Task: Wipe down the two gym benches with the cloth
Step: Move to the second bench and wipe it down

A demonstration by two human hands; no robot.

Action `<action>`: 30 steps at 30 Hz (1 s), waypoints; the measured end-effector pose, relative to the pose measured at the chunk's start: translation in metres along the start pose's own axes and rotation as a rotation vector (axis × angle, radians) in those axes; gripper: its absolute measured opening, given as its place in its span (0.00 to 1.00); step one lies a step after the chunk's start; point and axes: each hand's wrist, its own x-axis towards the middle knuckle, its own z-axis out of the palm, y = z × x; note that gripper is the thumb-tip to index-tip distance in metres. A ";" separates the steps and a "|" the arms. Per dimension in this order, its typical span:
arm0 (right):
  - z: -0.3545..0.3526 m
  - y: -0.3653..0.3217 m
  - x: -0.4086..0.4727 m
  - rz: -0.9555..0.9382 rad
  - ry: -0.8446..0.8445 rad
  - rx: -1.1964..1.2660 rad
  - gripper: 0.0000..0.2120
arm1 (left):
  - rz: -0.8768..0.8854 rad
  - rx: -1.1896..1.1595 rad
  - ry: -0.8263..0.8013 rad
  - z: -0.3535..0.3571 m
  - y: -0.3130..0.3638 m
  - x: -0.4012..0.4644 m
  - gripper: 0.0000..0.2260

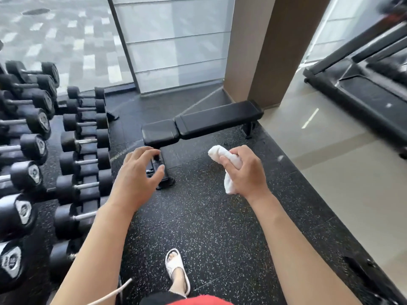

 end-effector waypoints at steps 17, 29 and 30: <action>0.079 0.008 0.198 0.048 0.033 -0.106 0.10 | -0.026 -0.054 0.001 -0.022 -0.086 0.213 0.20; 0.102 0.077 0.351 -0.029 -0.123 0.009 0.12 | -0.146 -0.022 0.094 0.022 -0.049 0.319 0.20; 0.101 0.082 0.368 -0.046 -0.132 0.027 0.13 | -0.151 -0.011 0.106 0.024 -0.041 0.328 0.20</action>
